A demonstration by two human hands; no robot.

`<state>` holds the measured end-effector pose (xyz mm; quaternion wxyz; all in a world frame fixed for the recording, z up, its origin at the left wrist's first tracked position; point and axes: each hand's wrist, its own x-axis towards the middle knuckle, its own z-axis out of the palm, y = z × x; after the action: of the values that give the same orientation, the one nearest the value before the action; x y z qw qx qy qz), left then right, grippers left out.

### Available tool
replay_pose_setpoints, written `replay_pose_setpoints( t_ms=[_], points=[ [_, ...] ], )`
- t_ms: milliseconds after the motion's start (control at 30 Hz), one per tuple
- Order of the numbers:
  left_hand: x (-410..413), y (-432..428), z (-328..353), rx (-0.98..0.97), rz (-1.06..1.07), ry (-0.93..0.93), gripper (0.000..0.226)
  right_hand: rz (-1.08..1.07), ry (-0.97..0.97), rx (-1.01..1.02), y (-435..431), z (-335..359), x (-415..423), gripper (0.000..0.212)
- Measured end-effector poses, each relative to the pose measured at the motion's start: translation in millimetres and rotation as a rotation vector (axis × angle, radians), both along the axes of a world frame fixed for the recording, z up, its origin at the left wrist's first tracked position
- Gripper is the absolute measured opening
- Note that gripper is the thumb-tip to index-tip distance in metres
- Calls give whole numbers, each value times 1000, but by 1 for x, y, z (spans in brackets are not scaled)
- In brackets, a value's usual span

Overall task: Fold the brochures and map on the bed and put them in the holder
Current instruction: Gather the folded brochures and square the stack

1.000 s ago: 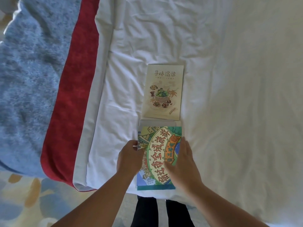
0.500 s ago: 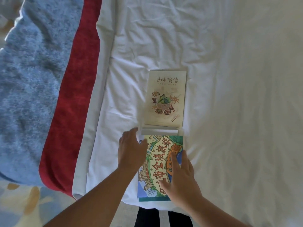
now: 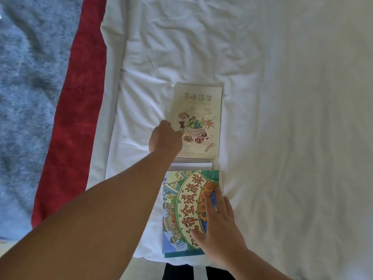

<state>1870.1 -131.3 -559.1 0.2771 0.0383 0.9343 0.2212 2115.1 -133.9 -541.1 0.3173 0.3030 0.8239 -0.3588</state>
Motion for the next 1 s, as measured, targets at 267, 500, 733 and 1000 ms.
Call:
replay_pose_setpoints(
  t_ms=[267,500,733,1000],
  points=[
    [10,-17,54,501,160,-35,13,-95,30,-54,6,10,-1,88],
    [60,-84,96,614,291,-181,13,-502,207,-158,19,22,9,53],
    [152,-141,66,349,262,-326,21,-586,151,-121,22,28,13,69],
    [178,-148,34,2,120,-73,26,-479,123,-158,8,28,7,61]
  ],
)
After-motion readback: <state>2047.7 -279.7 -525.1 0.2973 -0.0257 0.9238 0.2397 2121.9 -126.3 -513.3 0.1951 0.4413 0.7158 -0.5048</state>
